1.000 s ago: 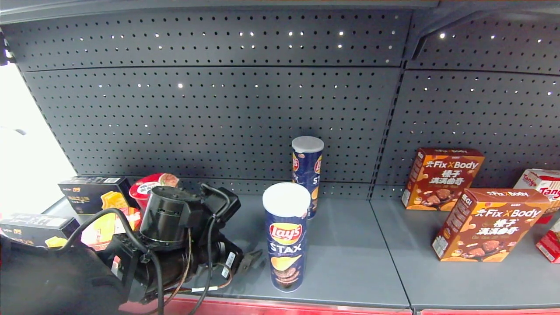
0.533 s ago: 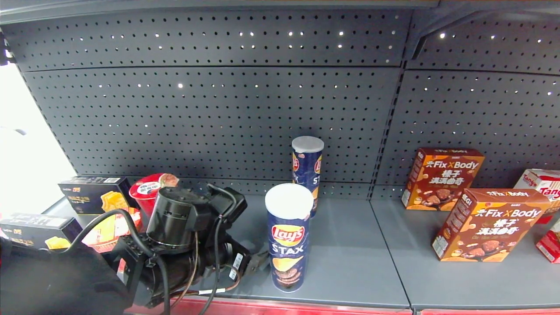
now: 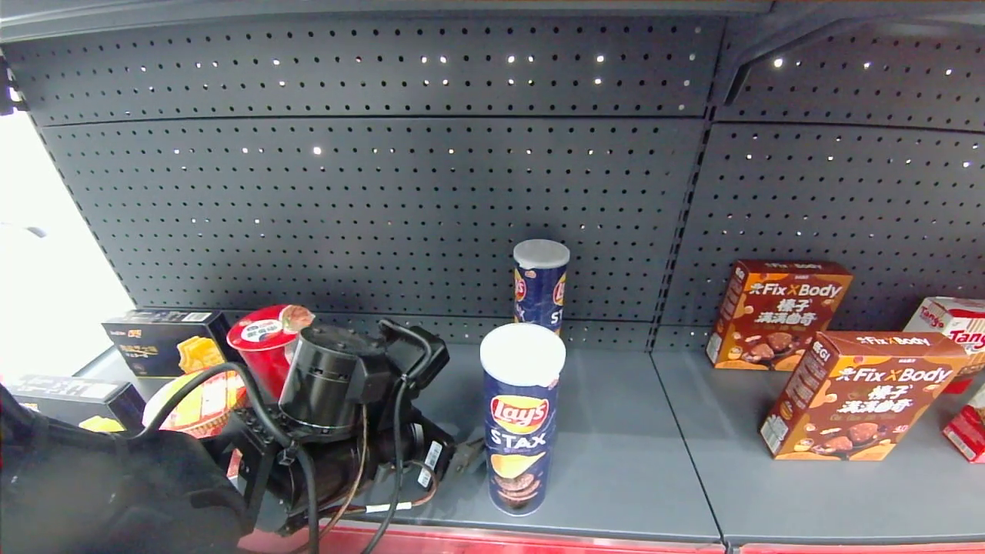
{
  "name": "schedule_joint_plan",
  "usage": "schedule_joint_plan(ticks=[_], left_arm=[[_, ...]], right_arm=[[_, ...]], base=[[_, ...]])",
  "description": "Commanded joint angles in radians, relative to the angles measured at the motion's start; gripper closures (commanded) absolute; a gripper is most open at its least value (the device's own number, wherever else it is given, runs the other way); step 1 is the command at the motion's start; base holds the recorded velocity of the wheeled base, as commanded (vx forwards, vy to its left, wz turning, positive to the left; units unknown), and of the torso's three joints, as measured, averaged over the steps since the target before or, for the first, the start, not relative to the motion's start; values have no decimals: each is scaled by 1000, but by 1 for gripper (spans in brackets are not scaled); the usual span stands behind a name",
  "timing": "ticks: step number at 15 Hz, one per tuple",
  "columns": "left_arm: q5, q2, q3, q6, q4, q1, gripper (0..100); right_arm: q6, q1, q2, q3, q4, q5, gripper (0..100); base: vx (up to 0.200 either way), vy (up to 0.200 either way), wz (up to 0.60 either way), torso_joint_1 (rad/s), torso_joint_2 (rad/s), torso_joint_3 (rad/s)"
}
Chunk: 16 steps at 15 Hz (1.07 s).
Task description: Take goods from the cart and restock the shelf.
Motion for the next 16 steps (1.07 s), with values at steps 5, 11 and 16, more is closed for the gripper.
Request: schedule_joint_plan(ticks=[5,11,16], left_arm=[[12,22,-26,1,2,-21,0],[16,28,-37,-1,4,-30,0],[46,30,-6,-1,9,-18,0]], right_arm=[[0,0,1,0,0,0,0],[0,0,1,0,0,0,0],[0,0,1,0,0,0,0]], base=[[0,0,0,0,0,0],[0,0,0,0,0,0],[0,0,0,0,0,0]])
